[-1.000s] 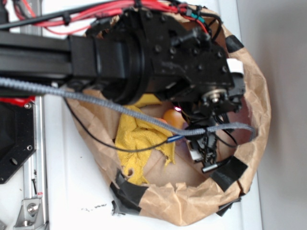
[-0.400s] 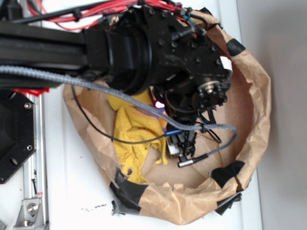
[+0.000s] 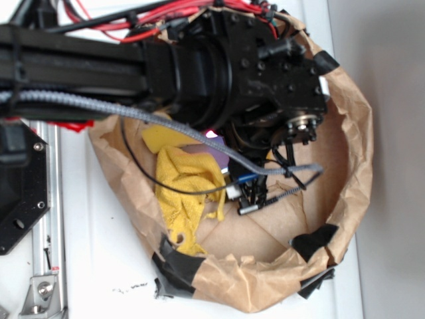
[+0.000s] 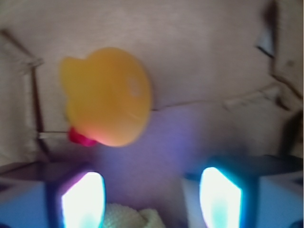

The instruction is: Grab the yellow duck.

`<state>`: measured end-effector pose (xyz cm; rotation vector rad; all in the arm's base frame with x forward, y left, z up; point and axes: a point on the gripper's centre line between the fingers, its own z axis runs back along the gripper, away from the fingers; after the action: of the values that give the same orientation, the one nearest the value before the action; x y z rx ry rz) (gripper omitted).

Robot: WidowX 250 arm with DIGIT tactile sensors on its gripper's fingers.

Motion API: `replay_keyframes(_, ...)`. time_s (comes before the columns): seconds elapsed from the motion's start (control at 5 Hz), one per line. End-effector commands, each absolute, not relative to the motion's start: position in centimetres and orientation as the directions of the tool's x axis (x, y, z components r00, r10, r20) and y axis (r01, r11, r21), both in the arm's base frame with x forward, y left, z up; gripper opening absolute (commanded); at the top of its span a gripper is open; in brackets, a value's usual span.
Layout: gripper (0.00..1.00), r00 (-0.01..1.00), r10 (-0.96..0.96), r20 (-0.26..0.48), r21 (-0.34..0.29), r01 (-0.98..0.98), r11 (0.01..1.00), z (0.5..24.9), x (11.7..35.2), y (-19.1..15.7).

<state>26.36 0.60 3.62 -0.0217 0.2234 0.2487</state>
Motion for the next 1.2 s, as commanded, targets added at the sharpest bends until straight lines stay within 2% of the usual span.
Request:
replay_keyframes(0.0, 1.00, 0.973, 0.205, -0.105, -0.017, -0.208, 0.978, 5.9, 28.2, 0.5)
replay_keyframes(0.2, 1.00, 0.992, 0.129, 0.002, -0.072, -0.128, 0.989, 7.7, 29.5, 0.0)
replay_keyframes(0.4, 1.00, 0.998, 0.027, 0.056, -0.047, -0.024, 0.999, 6.8, 30.7, -0.8)
replay_keyframes(0.6, 1.00, 0.999, -0.020, 0.036, -0.040, 0.021, 0.999, 5.0, 31.1, -1.5)
replay_keyframes(0.8, 1.00, 0.999, -0.019, -0.029, -0.070, 0.017, 0.997, 4.1, 31.0, -1.7)
replay_keyframes(1.0, 0.00, 0.994, 0.042, -0.103, -0.096, -0.052, 0.994, 4.0, 30.4, -1.6)
